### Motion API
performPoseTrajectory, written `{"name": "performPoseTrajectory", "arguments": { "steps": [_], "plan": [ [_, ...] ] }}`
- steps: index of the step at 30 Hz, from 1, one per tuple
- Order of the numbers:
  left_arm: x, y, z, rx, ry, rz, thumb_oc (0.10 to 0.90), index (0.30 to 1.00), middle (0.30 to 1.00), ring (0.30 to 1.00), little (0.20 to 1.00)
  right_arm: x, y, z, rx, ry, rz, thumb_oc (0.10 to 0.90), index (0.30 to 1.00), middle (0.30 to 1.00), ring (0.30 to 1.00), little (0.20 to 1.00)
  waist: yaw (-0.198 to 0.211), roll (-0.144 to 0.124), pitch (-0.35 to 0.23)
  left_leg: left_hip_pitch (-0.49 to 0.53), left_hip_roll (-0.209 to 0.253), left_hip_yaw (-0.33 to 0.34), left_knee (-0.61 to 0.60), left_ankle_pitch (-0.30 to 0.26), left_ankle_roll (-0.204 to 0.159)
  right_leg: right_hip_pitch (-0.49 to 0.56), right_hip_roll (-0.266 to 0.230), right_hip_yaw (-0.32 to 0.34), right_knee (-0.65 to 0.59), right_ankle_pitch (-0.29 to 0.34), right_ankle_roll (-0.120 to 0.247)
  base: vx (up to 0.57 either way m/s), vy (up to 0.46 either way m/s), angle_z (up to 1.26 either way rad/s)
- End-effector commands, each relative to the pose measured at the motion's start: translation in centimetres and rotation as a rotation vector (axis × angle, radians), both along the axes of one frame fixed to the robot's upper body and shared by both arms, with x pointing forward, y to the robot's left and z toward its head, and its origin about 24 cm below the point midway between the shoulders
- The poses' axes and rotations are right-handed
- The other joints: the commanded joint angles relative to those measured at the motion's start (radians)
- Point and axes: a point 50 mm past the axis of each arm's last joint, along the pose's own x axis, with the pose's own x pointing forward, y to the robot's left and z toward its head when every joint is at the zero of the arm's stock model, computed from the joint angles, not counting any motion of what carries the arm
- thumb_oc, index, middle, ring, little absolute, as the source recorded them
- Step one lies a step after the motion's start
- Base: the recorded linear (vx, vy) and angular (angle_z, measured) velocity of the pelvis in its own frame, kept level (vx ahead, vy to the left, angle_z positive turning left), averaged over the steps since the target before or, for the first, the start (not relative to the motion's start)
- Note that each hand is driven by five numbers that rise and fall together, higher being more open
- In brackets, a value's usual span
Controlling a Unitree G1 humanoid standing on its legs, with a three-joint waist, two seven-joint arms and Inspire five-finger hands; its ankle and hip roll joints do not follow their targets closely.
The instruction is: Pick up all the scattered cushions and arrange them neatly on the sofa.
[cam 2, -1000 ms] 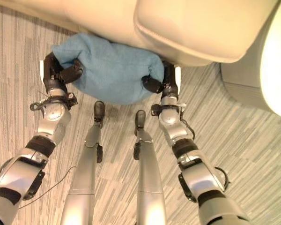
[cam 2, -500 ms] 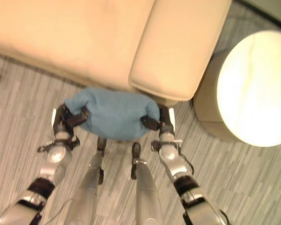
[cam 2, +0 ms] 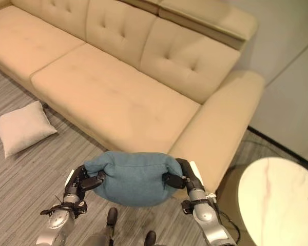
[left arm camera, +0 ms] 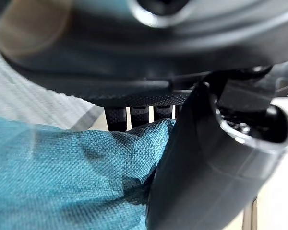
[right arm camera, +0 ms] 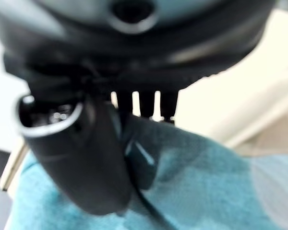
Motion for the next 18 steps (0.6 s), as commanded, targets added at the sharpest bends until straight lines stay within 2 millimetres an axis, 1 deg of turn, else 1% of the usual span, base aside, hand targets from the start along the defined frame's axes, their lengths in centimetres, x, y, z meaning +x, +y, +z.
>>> {"name": "performPoseTrajectory", "arguments": {
  "steps": [1, 4, 5, 6, 7, 8, 9, 10, 11, 12, 15, 16, 18],
  "plan": [
    [2.9, -2.0, 4.5, 0.008, -0.267, -0.159, 0.400, 0.300, 0.300, 0.300, 0.300, 2.9, 4.1, 5.0, 0.076, -0.277, 0.157, 0.400, 0.300, 0.300, 0.300, 0.300, 0.004, -0.064, -0.077, 0.035, -0.014, 0.054, 0.002, -0.128, -0.037, -0.030, -0.043, 0.049, -0.074, 0.095, 0.073, 0.17, 0.226, 0.37],
    [2.8, -1.7, 4.9, 0.029, -0.278, -0.162, 0.400, 0.300, 0.300, 0.300, 0.300, 3.0, 5.1, 4.5, 0.071, -0.249, 0.193, 0.400, 0.300, 0.300, 0.300, 0.300, 0.016, -0.083, -0.084, 0.057, -0.029, 0.050, 0.007, -0.153, -0.010, -0.026, -0.062, 0.083, -0.043, 0.097, 0.085, 0.16, 0.232, 0.12],
    [3.3, -1.7, 5.5, 0.052, -0.299, -0.171, 0.400, 0.300, 0.300, 0.300, 0.300, 3.1, 5.6, 4.4, 0.082, -0.244, 0.199, 0.400, 0.300, 0.300, 0.300, 0.300, 0.023, -0.092, -0.075, 0.073, -0.042, 0.038, 0.016, -0.173, 0.009, -0.028, -0.077, 0.117, 0.016, 0.098, 0.089, 0.16, 0.256, -0.02],
    [3.7, -1.8, 5.9, 0.074, -0.316, -0.183, 0.400, 0.300, 0.300, 0.300, 0.300, 3.2, 5.8, 4.5, 0.086, -0.252, 0.203, 0.400, 0.300, 0.300, 0.300, 0.300, 0.011, -0.098, -0.068, 0.075, -0.054, 0.021, 0.026, -0.175, 0.019, -0.040, -0.071, 0.172, 0.059, 0.116, 0.087, 0.11, 0.193, 0.02],
    [3.7, -1.8, 5.9, 0.075, -0.316, -0.183, 0.400, 0.300, 0.300, 0.300, 0.300, 3.2, 5.8, 4.6, 0.086, -0.253, 0.203, 0.400, 0.300, 0.300, 0.300, 0.300, 0.010, -0.098, -0.069, 0.071, -0.055, 0.021, 0.027, -0.173, 0.020, -0.044, -0.072, 0.172, 0.058, 0.119, 0.088, 0.04, 0.111, 0.25],
    [3.9, -1.9, 6.2, 0.081, -0.330, -0.188, 0.400, 0.300, 0.300, 0.300, 0.300, 3.4, 5.9, 4.7, 0.088, -0.258, 0.207, 0.400, 0.300, 0.300, 0.300, 0.300, 0.003, -0.098, -0.068, 0.072, -0.058, 0.010, 0.031, -0.175, 0.025, -0.059, -0.060, 0.219, 0.079, 0.120, 0.087, 0.09, 0.141, 0.43],
    [4.6, -2.1, 6.8, 0.109, -0.360, -0.200, 0.400, 0.300, 0.300, 0.300, 0.300, 3.9, 6.4, 5.3, 0.099, -0.280, 0.222, 0.400, 0.300, 0.300, 0.300, 0.300, -0.014, -0.094, -0.070, 0.082, -0.070, -0.018, 0.024, -0.172, 0.033, -0.097, -0.001, 0.346, 0.110, 0.119, 0.085, 0.15, 0.174, 0.55],
    [4.8, -2.2, 7.0, 0.115, -0.366, -0.198, 0.400, 0.300, 0.300, 0.300, 0.300, 4.1, 6.6, 5.5, 0.099, -0.288, 0.231, 0.400, 0.300, 0.300, 0.300, 0.300, -0.016, -0.089, -0.072, 0.090, -0.069, -0.026, 0.016, -0.170, 0.034, -0.113, 0.022, 0.374, 0.116, 0.105, 0.082, 0.20, 0.159, 0.49],
    [5.0, -2.2, 7.0, 0.120, -0.370, -0.196, 0.400, 0.300, 0.300, 0.300, 0.300, 4.3, 6.8, 5.7, 0.100, -0.294, 0.243, 0.400, 0.300, 0.300, 0.300, 0.300, -0.016, -0.084, -0.073, 0.099, -0.066, -0.035, 0.008, -0.169, 0.033, -0.131, 0.045, 0.389, 0.116, 0.088, 0.077, 0.19, 0.072, 0.50],
    [5.1, -2.3, 7.1, 0.122, -0.371, -0.198, 0.400, 0.300, 0.300, 0.300, 0.300, 4.3, 7.0, 5.8, 0.101, -0.296, 0.248, 0.400, 0.300, 0.300, 0.300, 0.300, -0.017, -0.081, -0.072, 0.110, -0.067, -0.045, 0.003, -0.169, 0.032, -0.145, 0.062, 0.388, 0.112, 0.078, 0.071, 0.20, 0.051, 0.36],
    [5.1, -2.7, 7.1, 0.103, -0.374, -0.200, 0.400, 0.300, 0.300, 0.300, 0.300, 4.3, 6.9, 5.7, 0.104, -0.288, 0.250, 0.400, 0.300, 0.300, 0.300, 0.300, -0.030, -0.075, -0.058, 0.141, -0.089, -0.094, -0.005, -0.163, 0.023, -0.190, 0.120, 0.390, 0.100, 0.074, 0.059, 0.17, 0.028, 0.21],
    [5.1, -2.7, 7.1, 0.103, -0.374, -0.200, 0.400, 0.300, 0.300, 0.300, 0.300, 4.3, 6.9, 5.7, 0.104, -0.288, 0.250, 0.400, 0.300, 0.300, 0.300, 0.300, -0.034, -0.074, -0.056, 0.144, -0.089, -0.099, -0.005, -0.164, 0.022, -0.187, 0.120, 0.386, 0.100, 0.072, 0.058, 0.13, 0.004, 0.58],
    [4.9, -3.0, 6.9, 0.090, -0.372, -0.205, 0.400, 0.300, 0.300, 0.300, 0.300, 4.1, 6.5, 5.5, 0.105, -0.280, 0.232, 0.400, 0.300, 0.300, 0.300, 0.300, -0.040, -0.075, -0.053, 0.165, -0.105, -0.137, -0.004, -0.172, 0.016, -0.172, 0.124, 0.385, 0.083, 0.071, 0.053, 0.13, -0.029, 0.73]
  ]
}}
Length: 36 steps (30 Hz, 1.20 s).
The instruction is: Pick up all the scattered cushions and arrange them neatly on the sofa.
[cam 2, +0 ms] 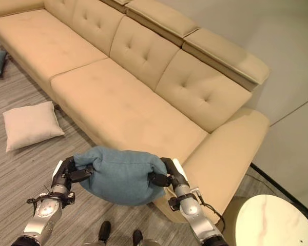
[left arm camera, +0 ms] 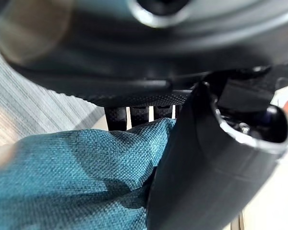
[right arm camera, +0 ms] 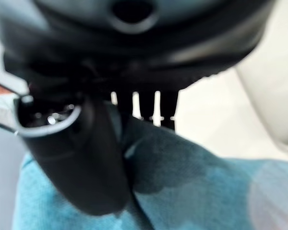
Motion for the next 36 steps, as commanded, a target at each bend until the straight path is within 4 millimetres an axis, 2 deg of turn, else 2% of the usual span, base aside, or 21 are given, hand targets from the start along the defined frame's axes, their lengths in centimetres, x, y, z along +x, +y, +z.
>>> {"name": "performPoseTrajectory", "arguments": {
  "steps": [1, 2, 3, 5, 6, 7, 8, 9, 10, 12, 16, 18, 21, 24, 25, 26, 29, 30, 31, 35, 36],
  "plan": [
    [2.6, -6.0, 5.5, -0.079, -0.330, -0.257, 0.400, 0.300, 0.300, 0.300, 0.300, 2.8, 2.9, 6.1, 0.137, -0.322, 0.102, 0.400, 0.300, 0.300, 0.300, 0.300, 0.006, -0.017, -0.041, 0.090, -0.083, 0.013, 0.004, -0.131, -0.057, 0.080, 0.000, -0.045, -0.038, 0.023, 0.008, 0.08, -0.035, 0.83],
    [2.6, -6.0, 5.5, -0.079, -0.330, -0.257, 0.400, 0.300, 0.300, 0.300, 0.300, 2.8, 2.8, 6.1, 0.137, -0.322, 0.102, 0.400, 0.300, 0.300, 0.300, 0.300, 0.005, -0.017, -0.041, 0.091, -0.083, 0.012, 0.004, -0.131, -0.057, 0.082, -0.001, -0.047, -0.038, 0.023, 0.008, 0.19, -0.088, 0.87],
    [2.2, -6.3, 5.2, -0.114, -0.322, -0.255, 0.400, 0.300, 0.300, 0.300, 0.300, 2.3, 2.0, 6.1, 0.136, -0.324, 0.078, 0.400, 0.300, 0.300, 0.300, 0.300, -0.003, -0.016, -0.045, 0.094, -0.093, 0.007, 0.048, -0.154, -0.082, 0.111, -0.012, -0.049, -0.055, 0.028, -0.006, 0.18, -0.075, 0.68],
    [2.0, -6.5, 5.1, -0.127, -0.319, -0.258, 0.400, 0.300, 0.300, 0.300, 0.300, 2.2, 1.8, 6.3, 0.131, -0.333, 0.077, 0.400, 0.300, 0.300, 0.300, 0.300, -0.009, -0.013, -0.044, 0.085, -0.095, 0.019, 0.087, -0.171, -0.088, 0.127, -0.019, -0.063, -0.066, 0.026, -0.009, 0.12, -0.046, 0.70],
    [1.9, -6.6, 5.1, -0.138, -0.321, -0.259, 0.400, 0.300, 0.300, 0.300, 0.300, 2.2, 1.6, 6.4, 0.128, -0.341, 0.076, 0.400, 0.300, 0.300, 0.300, 0.300, -0.012, -0.014, -0.044, 0.071, -0.092, 0.046, 0.127, -0.182, -0.098, 0.142, -0.026, -0.074, -0.074, 0.025, -0.011, 0.08, -0.009, 0.70],
    [1.8, -6.7, 5.1, -0.146, -0.319, -0.262, 0.400, 0.300, 0.300, 0.300, 0.300, 2.3, 1.4, 6.6, 0.129, -0.350, 0.067, 0.400, 0.300, 0.300, 0.300, 0.300, -0.013, -0.018, -0.036, 0.039, -0.087, 0.108, 0.207, -0.190, -0.110, 0.163, -0.043, -0.092, -0.077, 0.023, -0.010, 0.08, -0.008, 0.66],
    [1.8, -6.7, 5.1, -0.146, -0.319, -0.262, 0.400, 0.300, 0.300, 0.300, 0.300, 2.3, 1.4, 6.6, 0.129, -0.350, 0.067, 0.400, 0.300, 0.300, 0.300, 0.300, -0.012, -0.018, -0.036, 0.036, -0.087, 0.109, 0.213, -0.194, -0.110, 0.163, -0.042, -0.092, -0.077, 0.023, -0.010, 0.07, 0.035, 0.56],
    [1.7, -6.7, 4.9, -0.151, -0.306, -0.260, 0.400, 0.300, 0.300, 0.300, 0.300, 2.4, 1.5, 6.6, 0.141, -0.349, 0.060, 0.400, 0.300, 0.300, 0.300, 0.300, -0.013, -0.027, -0.029, -0.004, -0.064, 0.195, 0.265, -0.203, -0.105, 0.183, -0.064, -0.101, -0.081, 0.016, -0.008, 0.05, 0.053, 0.51],
    [1.6, -6.6, 4.7, -0.152, -0.296, -0.259, 0.400, 0.300, 0.300, 0.300, 0.300, 2.3, 1.4, 6.6, 0.149, -0.348, 0.059, 0.400, 0.300, 0.300, 0.300, 0.300, -0.014, -0.032, -0.030, -0.026, -0.041, 0.243, 0.271, -0.221, -0.096, 0.191, -0.075, -0.105, -0.084, 0.011, -0.005, 0.10, 0.071, 0.40],
    [1.3, -6.3, 4.4, -0.155, -0.276, -0.257, 0.400, 0.300, 0.300, 0.300, 0.300, 2.1, 1.4, 6.5, 0.155, -0.342, 0.052, 0.400, 0.300, 0.300, 0.300, 0.300, -0.003, -0.036, -0.040, -0.070, 0.000, 0.299, 0.238, -0.203, -0.083, 0.211, -0.085, -0.112, -0.097, 0.002, 0.000, 0.17, 0.060, 0.30],
    [1.0, -6.1, 4.1, -0.147, -0.259, -0.256, 0.400, 0.300, 0.300, 0.300, 0.300, 1.9, 1.2, 6.3, 0.159, -0.337, 0.035, 0.400, 0.300, 0.300, 0.300, 0.300, 0.015, -0.041, -0.045, -0.126, 0.026, 0.317, 0.174, -0.133, -0.090, 0.244, -0.091, -0.110, -0.108, -0.017, 0.005, 0.16, 0.072, 0.26],
    [1.0, -6.2, 4.1, -0.144, -0.257, -0.266, 0.400, 0.300, 0.300, 0.300, 0.300, 1.9, 1.2, 6.5, 0.148, -0.345, 0.038, 0.400, 0.300, 0.300, 0.300, 0.300, 0.019, -0.031, -0.056, -0.098, 0.028, 0.316, 0.127, -0.131, -0.082, 0.254, -0.090, -0.105, -0.099, -0.032, 0.009, 0.22, 0.159, 0.11],
    [0.9, -6.4, 4.2, -0.129, -0.260, -0.287, 0.400, 0.300, 0.300, 0.300, 0.300, 2.0, 1.7, 6.8, 0.161, -0.359, 0.045, 0.400, 0.300, 0.300, 0.300, 0.300, 0.014, -0.035, -0.061, -0.081, 0.010, 0.316, 0.147, -0.145, -0.066, 0.257, -0.119, -0.090, -0.049, -0.028, 0.029, 0.21, 0.195, -0.22],
    [1.1, -6.3, 4.6, -0.106, -0.274, -0.297, 0.400, 0.300, 0.300, 0.300, 0.300, 2.5, 2.4, 7.3, 0.180, -0.378, 0.061, 0.400, 0.300, 0.300, 0.300, 0.300, 0.015, -0.042, -0.056, -0.043, -0.009, 0.326, 0.155, -0.174, -0.034, 0.213, -0.153, -0.048, 0.096, 0.074, 0.066, 0.21, 0.236, -0.19],
    [1.8, -5.8, 5.4, -0.078, -0.308, -0.286, 0.400, 0.300, 0.300, 0.300, 0.300, 3.2, 3.2, 8.0, 0.209, -0.404, 0.081, 0.400, 0.300, 0.300, 0.300, 0.300, 0.007, -0.026, -0.039, 0.000, 0.004, 0.334, 0.144, -0.190, -0.017, 0.141, -0.149, -0.024, 0.240, 0.127, 0.085, 0.22, 0.238, -0.04],
    [1.9, -5.8, 5.5, -0.073, -0.315, -0.281, 0.400, 0.300, 0.300, 0.300, 0.300, 3.2, 3.4, 8.2, 0.216, -0.411, 0.085, 0.400, 0.300, 0.300, 0.300, 0.300, 0.004, -0.018, -0.036, 0.018, 0.009, 0.334, 0.139, -0.195, -0.013, 0.121, -0.150, -0.033, 0.274, 0.130, 0.080, 0.20, 0.198, -0.09],
    [2.1, -5.9, 5.8, -0.069, -0.331, -0.277, 0.400, 0.300, 0.300, 0.300, 0.300, 3.3, 3.5, 8.2, 0.220, -0.407, 0.092, 0.400, 0.300, 0.300, 0.300, 0.300, -0.009, -0.010, -0.043, 0.061, 0.002, 0.326, 0.116, -0.205, -0.011, 0.086, -0.132, -0.047, 0.264, 0.115, 0.067, 0.19, 0.097, 0.00],
    [2.1, -5.9, 5.8, -0.070, -0.334, -0.277, 0.400, 0.300, 0.300, 0.300, 0.300, 3.3, 3.5, 8.2, 0.220, -0.405, 0.095, 0.400, 0.300, 0.300, 0.300, 0.300, -0.016, -0.008, -0.045, 0.083, -0.005, 0.318, 0.102, -0.209, -0.011, 0.079, -0.114, -0.055, 0.238, 0.096, 0.062, 0.35, 0.103, 0.11],
    [2.2, -6.1, 5.9, -0.077, -0.338, -0.274, 0.400, 0.300, 0.300, 0.300, 0.300, 3.3, 3.6, 8.1, 0.230, -0.398, 0.098, 0.400, 0.300, 0.300, 0.300, 0.300, -0.026, -0.006, -0.050, 0.118, -0.014, 0.312, 0.078, -0.217, -0.012, 0.064, -0.079, -0.090, 0.154, 0.047, 0.048, 0.33, 0.077, 0.09],
    [2.8, -6.3, 6.4, -0.094, -0.365, -0.253, 0.400, 0.300, 0.300, 0.300, 0.300, 3.5, 3.6, 8.0, 0.228, -0.389, 0.100, 0.400, 0.300, 0.300, 0.300, 0.300, -0.038, -0.010, -0.044, 0.178, -0.035, 0.295, 0.058, -0.240, -0.018, 0.018, -0.047, -0.182, -0.001, 0.073, 0.050, 0.22, 0.009, -0.04],
    [2.8, -6.3, 6.4, -0.094, -0.365, -0.253, 0.400, 0.300, 0.300, 0.300, 0.300, 3.5, 3.6, 8.0, 0.228, -0.389, 0.100, 0.400, 0.300, 0.300, 0.300, 0.300, -0.038, -0.010, -0.043, 0.179, -0.035, 0.295, 0.057, -0.240, -0.018, 0.019, -0.047, -0.182, -0.002, 0.073, 0.050, 0.20, -0.043, -0.03]
  ]
}}
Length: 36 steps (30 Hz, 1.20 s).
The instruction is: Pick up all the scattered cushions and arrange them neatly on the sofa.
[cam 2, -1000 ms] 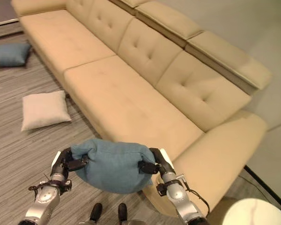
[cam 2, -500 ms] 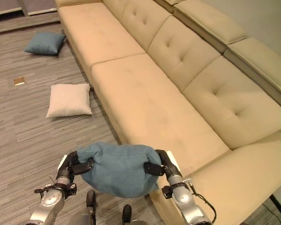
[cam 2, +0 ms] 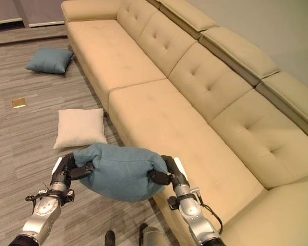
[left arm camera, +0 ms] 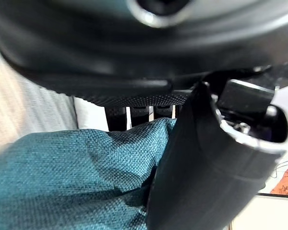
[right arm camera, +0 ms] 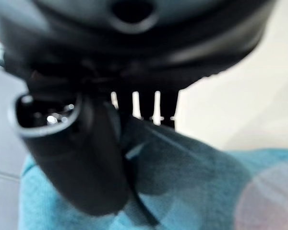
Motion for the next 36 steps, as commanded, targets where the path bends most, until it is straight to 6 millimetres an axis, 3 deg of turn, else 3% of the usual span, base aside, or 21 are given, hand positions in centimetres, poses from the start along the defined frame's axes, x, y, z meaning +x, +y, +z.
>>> {"name": "performPoseTrajectory", "arguments": {
  "steps": [1, 3, 6, 9, 13, 14, 17, 19, 20, 22, 25, 31, 35, 36],
  "plan": [
    [2.2, -7.0, 5.2, -0.109, -0.320, -0.274, 0.400, 0.300, 0.300, 0.300, 0.300, 3.3, 3.0, 6.9, 0.134, -0.349, 0.121, 0.400, 0.300, 0.300, 0.300, 0.300, -0.036, -0.020, -0.094, 0.014, 0.000, -0.037, 0.063, -0.129, -0.053, 0.167, 0.031, -0.009, -0.205, 0.134, 0.017, 0.20, -0.062, 0.07],
    [2.0, -7.5, 4.8, -0.110, -0.306, -0.286, 0.400, 0.300, 0.300, 0.300, 0.300, 3.0, 2.5, 6.6, 0.121, -0.342, 0.108, 0.400, 0.300, 0.300, 0.300, 0.300, -0.044, -0.023, -0.111, 0.029, -0.001, -0.047, 0.078, -0.140, -0.063, 0.197, 0.048, 0.039, -0.225, 0.137, -0.002, 0.25, -0.082, 0.37],
    [1.5, -7.6, 4.3, -0.120, -0.283, -0.299, 0.400, 0.300, 0.300, 0.300, 0.300, 2.5, 1.8, 6.4, 0.110, -0.336, 0.098, 0.400, 0.300, 0.300, 0.300, 0.300, -0.050, -0.020, -0.135, 0.031, 0.023, -0.028, 0.139, -0.136, -0.101, 0.251, 0.054, 0.035, -0.273, 0.136, -0.017, 0.20, -0.092, 0.04],
    [1.5, -7.8, 4.3, -0.125, -0.276, -0.318, 0.400, 0.300, 0.300, 0.300, 0.300, 2.3, 1.1, 6.4, 0.101, -0.335, 0.086, 0.400, 0.300, 0.300, 0.300, 0.300, -0.045, -0.039, -0.126, -0.053, 0.050, 0.000, 0.354, -0.082, -0.142, 0.301, 0.050, 0.054, -0.307, 0.143, -0.036, 0.08, -0.093, -0.09],
    [1.5, -8.0, 4.2, -0.148, -0.271, -0.317, 0.400, 0.300, 0.300, 0.300, 0.300, 2.1, 0.9, 6.2, 0.114, -0.322, 0.079, 0.400, 0.300, 0.300, 0.300, 0.300, -0.033, -0.056, -0.118, -0.143, 0.063, 0.003, 0.460, -0.087, -0.123, 0.323, 0.045, 0.094, -0.314, 0.128, -0.052, 0.07, -0.024, -0.41],
    [1.3, -8.1, 4.1, -0.164, -0.266, -0.311, 0.400, 0.300, 0.300, 0.300, 0.300, 2.0, 0.5, 6.1, 0.102, -0.316, 0.071, 0.400, 0.300, 0.300, 0.300, 0.300, -0.026, -0.066, -0.115, -0.200, 0.063, -0.008, 0.445, -0.115, -0.109, 0.336, 0.037, 0.125, -0.319, 0.122, -0.048, 0.17, 0.023, -0.71],
    [1.2, -8.3, 4.0, -0.169, -0.263, -0.316, 0.400, 0.300, 0.300, 0.300, 0.300, 1.8, 0.2, 5.8, 0.093, -0.304, 0.059, 0.400, 0.300, 0.300, 0.300, 0.300, -0.021, -0.069, -0.113, -0.210, 0.065, -0.018, 0.370, -0.126, -0.105, 0.352, 0.036, 0.151, -0.319, 0.111, -0.041, 0.15, 0.061, -0.74],
    [1.5, -8.5, 4.4, -0.169, -0.277, -0.312, 0.400, 0.300, 0.300, 0.300, 0.300, 2.1, -0.1, 5.7, 0.088, -0.296, 0.037, 0.400, 0.300, 0.300, 0.300, 0.300, 0.010, -0.053, -0.098, -0.268, 0.030, -0.136, 0.232, -0.041, -0.122, 0.377, 0.066, 0.214, -0.315, 0.096, -0.045, 0.16, 0.082, -0.51],
    [1.6, -8.5, 4.5, -0.167, -0.284, -0.307, 0.400, 0.300, 0.300, 0.300, 0.300, 2.2, -0.1, 5.7, 0.085, -0.299, 0.033, 0.400, 0.300, 0.300, 0.300, 0.300, 0.018, -0.047, -0.092, -0.280, 0.013, -0.184, 0.222, -0.027, -0.124, 0.382, 0.074, 0.235, -0.313, 0.089, -0.046, 0.07, 0.030, -0.91],
    [1.6, -8.6, 4.6, -0.177, -0.293, -0.310, 0.400, 0.300, 0.300, 0.300, 0.300, 2.3, -0.2, 5.9, 0.085, -0.303, 0.032, 0.400, 0.300, 0.300, 0.300, 0.300, 0.017, -0.043, -0.095, -0.257, 0.006, -0.209, 0.196, -0.035, -0.121, 0.389, 0.079, 0.259, -0.306, 0.085, -0.042, 0.12, 0.077, -1.19],
    [1.2, -8.7, 4.2, -0.167, -0.272, -0.325, 0.400, 0.300, 0.300, 0.300, 0.300, 2.0, -0.3, 5.4, 0.087, -0.286, 0.031, 0.400, 0.300, 0.300, 0.300, 0.300, -0.003, -0.032, -0.119, -0.200, 0.019, -0.193, 0.170, -0.042, -0.111, 0.397, 0.071, 0.302, -0.275, 0.069, -0.037, 0.22, 0.178, -0.63],
    [1.4, -7.8, 4.4, -0.137, -0.271, -0.315, 0.400, 0.300, 0.300, 0.300, 0.300, 2.3, 0.7, 5.7, 0.138, -0.291, 0.052, 0.400, 0.300, 0.300, 0.300, 0.300, -0.014, -0.018, -0.125, -0.144, 0.017, -0.089, 0.161, -0.078, -0.063, 0.347, 0.054, 0.391, -0.147, 0.091, 0.019, 0.11, 0.160, -0.78],
    [1.3, -7.1, 4.6, -0.126, -0.281, -0.288, 0.400, 0.300, 0.300, 0.300, 0.300, 2.8, 1.5, 6.4, 0.162, -0.317, 0.072, 0.400, 0.300, 0.300, 0.300, 0.300, 0.008, -0.009, -0.109, -0.120, 0.026, -0.031, 0.143, -0.086, -0.054, 0.308, 0.040, 0.319, -0.125, 0.096, 0.038, 0.00, 0.062, -0.96],
    [1.2, -6.9, 4.5, -0.131, -0.280, -0.278, 0.400, 0.300, 0.300, 0.300, 0.300, 2.9, 1.8, 6.4, 0.168, -0.319, 0.076, 0.400, 0.300, 0.300, 0.300, 0.300, 0.015, -0.006, -0.107, -0.109, 0.029, -0.014, 0.131, -0.087, -0.054, 0.300, 0.023, 0.259, -0.140, 0.099, 0.039, -0.01, 0.022, -1.10]
  ]
}}
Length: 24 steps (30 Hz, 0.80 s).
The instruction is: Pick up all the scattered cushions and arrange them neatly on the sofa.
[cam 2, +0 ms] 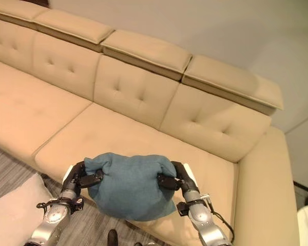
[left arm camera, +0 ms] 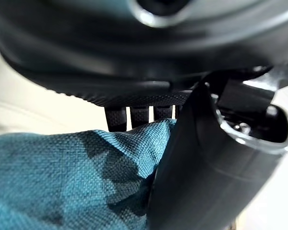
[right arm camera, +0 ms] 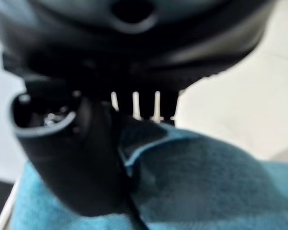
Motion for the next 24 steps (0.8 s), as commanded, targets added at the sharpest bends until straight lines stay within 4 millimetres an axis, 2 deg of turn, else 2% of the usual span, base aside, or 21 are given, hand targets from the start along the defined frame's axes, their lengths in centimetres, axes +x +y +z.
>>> {"name": "performPoseTrajectory", "arguments": {
  "steps": [1, 2, 4, 7, 9, 10, 11, 12, 13, 15, 16, 17, 20, 21, 23, 24],
  "plan": [
    [2.8, -4.6, 6.1, -0.108, -0.350, -0.206, 0.400, 0.300, 0.300, 0.300, 0.300, 4.1, 3.9, 7.3, 0.158, -0.378, 0.133, 0.400, 0.300, 0.300, 0.300, 0.300, 0.040, -0.028, -0.045, 0.032, 0.050, -0.059, 0.092, -0.198, -0.063, 0.063, -0.023, -0.169, -0.133, 0.206, 0.018, 0.03, 0.016, -0.83],
    [2.8, -4.4, 6.2, -0.119, -0.352, -0.193, 0.400, 0.300, 0.300, 0.300, 0.300, 4.2, 4.2, 7.3, 0.149, -0.379, 0.145, 0.400, 0.300, 0.300, 0.300, 0.300, 0.050, -0.020, -0.045, 0.054, 0.060, -0.029, 0.071, -0.201, -0.067, 0.039, -0.044, -0.320, -0.161, 0.206, 0.005, 0.06, -0.012, -0.70],
    [2.9, -4.2, 6.3, -0.123, -0.356, -0.193, 0.400, 0.300, 0.300, 0.300, 0.300, 4.1, 4.2, 7.0, 0.131, -0.371, 0.150, 0.400, 0.300, 0.300, 0.300, 0.300, 0.049, -0.014, -0.044, 0.078, 0.069, -0.007, 0.060, -0.206, -0.073, 0.014, -0.057, -0.450, -0.173, 0.199, -0.001, 0.12, -0.081, -1.07],
    [2.7, -4.6, 5.8, -0.124, -0.334, -0.212, 0.400, 0.300, 0.300, 0.300, 0.300, 3.5, 3.6, 6.6, 0.115, -0.356, 0.137, 0.400, 0.300, 0.300, 0.300, 0.300, 0.028, -0.023, -0.050, 0.089, 0.060, -0.018, 0.071, -0.218, -0.074, 0.032, -0.033, -0.384, -0.200, 0.193, -0.014, 0.10, -0.073, -0.03],
    [2.7, -5.3, 5.7, -0.131, -0.326, -0.240, 0.400, 0.300, 0.300, 0.300, 0.300, 2.9, 2.6, 6.4, 0.101, -0.354, 0.110, 0.400, 0.300, 0.300, 0.300, 0.300, 0.015, -0.030, -0.055, 0.094, 0.064, -0.009, 0.114, -0.233, -0.097, 0.069, -0.033, -0.379, -0.241, 0.200, -0.030, 0.13, -0.158, 0.48],
    [2.8, -5.5, 5.7, -0.133, -0.329, -0.250, 0.400, 0.300, 0.300, 0.300, 0.300, 2.7, 2.3, 6.2, 0.104, -0.348, 0.099, 0.400, 0.300, 0.300, 0.300, 0.300, 0.010, -0.031, -0.053, 0.083, 0.077, -0.009, 0.157, -0.222, -0.114, 0.081, -0.030, -0.380, -0.252, 0.202, -0.035, 0.05, -0.102, 0.17],
    [2.8, -5.5, 5.7, -0.133, -0.329, -0.250, 0.400, 0.300, 0.300, 0.300, 0.300, 2.7, 2.3, 6.2, 0.104, -0.348, 0.099, 0.400, 0.300, 0.300, 0.300, 0.300, 0.010, -0.031, -0.053, 0.080, 0.078, -0.010, 0.162, -0.224, -0.114, 0.082, -0.029, -0.382, -0.253, 0.202, -0.035, 0.03, -0.091, 0.18],
    [2.8, -5.7, 5.9, -0.140, -0.334, -0.259, 0.400, 0.300, 0.300, 0.300, 0.300, 2.7, 2.0, 6.4, 0.099, -0.354, 0.092, 0.400, 0.300, 0.300, 0.300, 0.300, 0.008, -0.036, -0.047, 0.057, 0.094, -0.007, 0.218, -0.209, -0.125, 0.095, -0.033, -0.384, -0.263, 0.205, -0.040, 0.05, -0.104, 0.22],
    [3.0, -6.0, 6.2, -0.159, -0.346, -0.253, 0.400, 0.300, 0.300, 0.300, 0.300, 2.8, 1.6, 6.4, 0.094, -0.345, 0.088, 0.400, 0.300, 0.300, 0.300, 0.300, 0.024, -0.041, -0.031, -0.035, 0.097, -0.074, 0.350, -0.192, -0.132, 0.119, -0.030, -0.352, -0.274, 0.197, -0.060, 0.08, -0.104, 0.16],
    [2.9, -6.1, 6.4, -0.164, -0.354, -0.252, 0.400, 0.300, 0.300, 0.300, 0.300, 2.7, 1.3, 6.3, 0.084, -0.343, 0.082, 0.400, 0.300, 0.300, 0.300, 0.300, 0.033, -0.045, -0.031, -0.057, 0.083, -0.127, 0.300, -0.213, -0.128, 0.128, -0.034, -0.324, -0.276, 0.192, -0.057, 0.10, -0.017, -0.17],
    [2.9, -6.1, 6.4, -0.164, -0.354, -0.252, 0.400, 0.300, 0.300, 0.300, 0.300, 2.7, 1.3, 6.3, 0.084, -0.343, 0.082, 0.400, 0.300, 0.300, 0.300, 0.300, 0.034, -0.046, -0.031, -0.056, 0.083, -0.127, 0.300, -0.212, -0.128, 0.129, -0.034, -0.324, -0.276, 0.191, -0.057, 0.12, 0.040, -0.68],
    [3.0, -6.2, 6.5, -0.165, -0.359, -0.250, 0.400, 0.300, 0.300, 0.300, 0.300, 2.7, 1.2, 6.2, 0.080, -0.340, 0.074, 0.400, 0.300, 0.300, 0.300, 0.300, 0.040, -0.041, -0.031, -0.063, 0.080, -0.171, 0.234, -0.199, -0.134, 0.137, -0.028, -0.301, -0.279, 0.189, -0.056, 0.10, 0.032, -0.86],
    [3.3, -6.4, 7.0, -0.161, -0.379, -0.249, 0.400, 0.300, 0.300, 0.300, 0.300, 2.8, 0.9, 6.0, 0.071, -0.330, 0.058, 0.400, 0.300, 0.300, 0.300, 0.300, 0.057, -0.030, -0.020, -0.099, 0.062, -0.254, 0.169, -0.141, -0.143, 0.160, -0.014, -0.261, -0.295, 0.183, -0.056, 0.08, 0.044, -0.58],
    [3.4, -6.4, 7.1, -0.162, -0.385, -0.250, 0.400, 0.300, 0.300, 0.300, 0.300, 2.9, 0.9, 6.0, 0.069, -0.330, 0.054, 0.400, 0.300, 0.300, 0.300, 0.300, 0.060, -0.027, -0.016, -0.113, 0.058, -0.264, 0.166, -0.128, -0.146, 0.164, -0.013, -0.253, -0.295, 0.181, -0.056, 0.06, 0.076, -0.32],
    [3.3, -6.5, 7.2, -0.170, -0.387, -0.255, 0.400, 0.300, 0.300, 0.300, 0.300, 2.8, 0.9, 6.0, 0.057, -0.328, 0.065, 0.400, 0.300, 0.300, 0.300, 0.300, 0.056, -0.001, -0.033, -0.055, 0.079, -0.267, 0.082, -0.121, -0.136, 0.172, -0.005, -0.231, -0.295, 0.170, -0.057, 0.11, 0.128, -0.56],
    [3.3, -6.6, 7.2, -0.170, -0.387, -0.254, 0.400, 0.300, 0.300, 0.300, 0.300, 2.7, 0.9, 6.0, 0.057, -0.328, 0.065, 0.400, 0.300, 0.300, 0.300, 0.300, 0.058, -0.001, -0.032, -0.051, 0.080, -0.266, 0.079, -0.120, -0.136, 0.173, -0.005, -0.230, -0.295, 0.170, -0.057, 0.12, 0.124, -0.74]
  ]
}}
